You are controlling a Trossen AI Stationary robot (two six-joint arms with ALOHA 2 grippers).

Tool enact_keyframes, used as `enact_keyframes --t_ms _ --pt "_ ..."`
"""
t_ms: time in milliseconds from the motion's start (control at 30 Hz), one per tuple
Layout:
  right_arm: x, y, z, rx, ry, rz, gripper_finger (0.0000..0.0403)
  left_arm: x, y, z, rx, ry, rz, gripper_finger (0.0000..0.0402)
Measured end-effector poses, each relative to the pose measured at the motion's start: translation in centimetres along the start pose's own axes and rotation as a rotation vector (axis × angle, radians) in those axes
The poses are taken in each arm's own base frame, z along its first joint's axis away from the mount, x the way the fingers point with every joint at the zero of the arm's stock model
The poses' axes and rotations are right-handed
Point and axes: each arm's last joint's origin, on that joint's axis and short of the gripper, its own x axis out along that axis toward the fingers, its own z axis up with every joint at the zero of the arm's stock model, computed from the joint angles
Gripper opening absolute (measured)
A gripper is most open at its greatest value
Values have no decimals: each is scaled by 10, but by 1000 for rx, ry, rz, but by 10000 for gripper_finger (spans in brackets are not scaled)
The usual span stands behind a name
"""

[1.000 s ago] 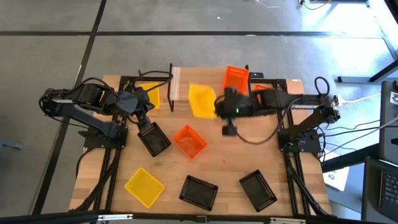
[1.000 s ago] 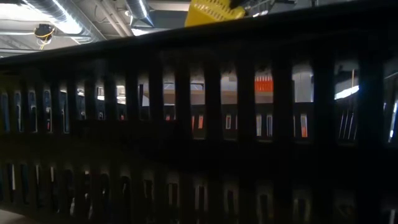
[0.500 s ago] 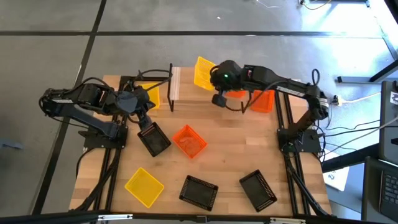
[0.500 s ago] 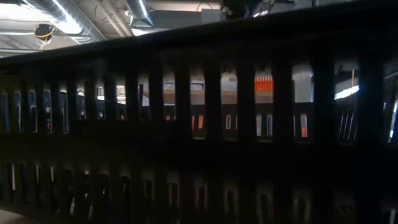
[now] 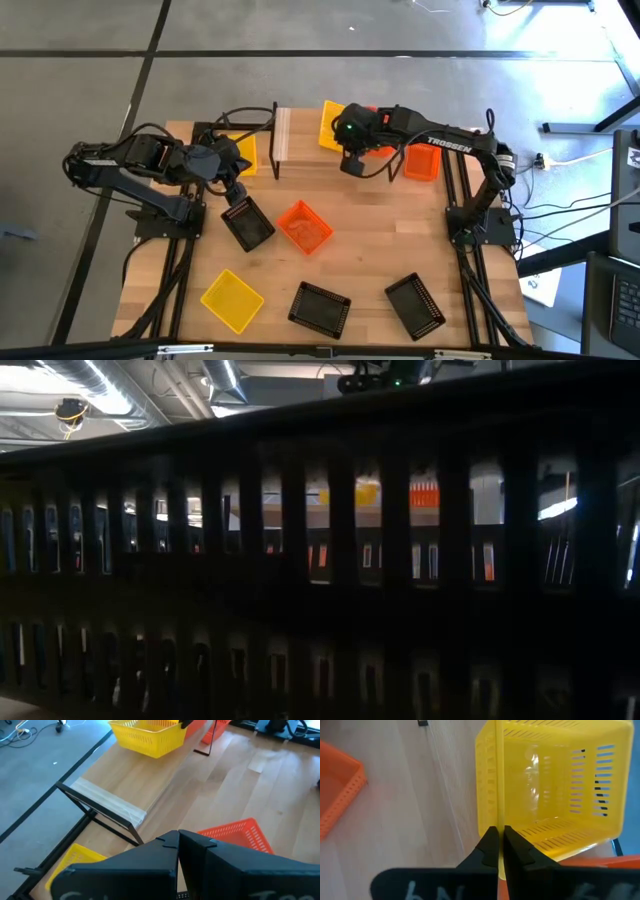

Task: Stack baskets on shelf by color
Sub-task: Put the right yellow basket on the shelf, then put the top left black basket on the shelf

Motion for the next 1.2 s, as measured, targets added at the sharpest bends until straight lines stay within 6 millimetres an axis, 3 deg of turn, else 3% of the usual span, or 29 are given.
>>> enact_keyframes --t_ms 167,700,900,1033,1200 --pt "0 -1 -1 -1 13 8 4 0 0 0 -1 0 0 0" --pt "-1 0 4 5 -48 71 73 0 0 0 1 3 1 0" --pt "-24 -5 16 -8 -113 63 74 0 0 -1 -10 15 -9 0" --pt "-44 -6 24 -16 -154 63 74 0 0 -2 -124 20 -8 0" --pt "-67 -6 31 -61 -216 60 74 4 2 -13 -281 183 -1 3"
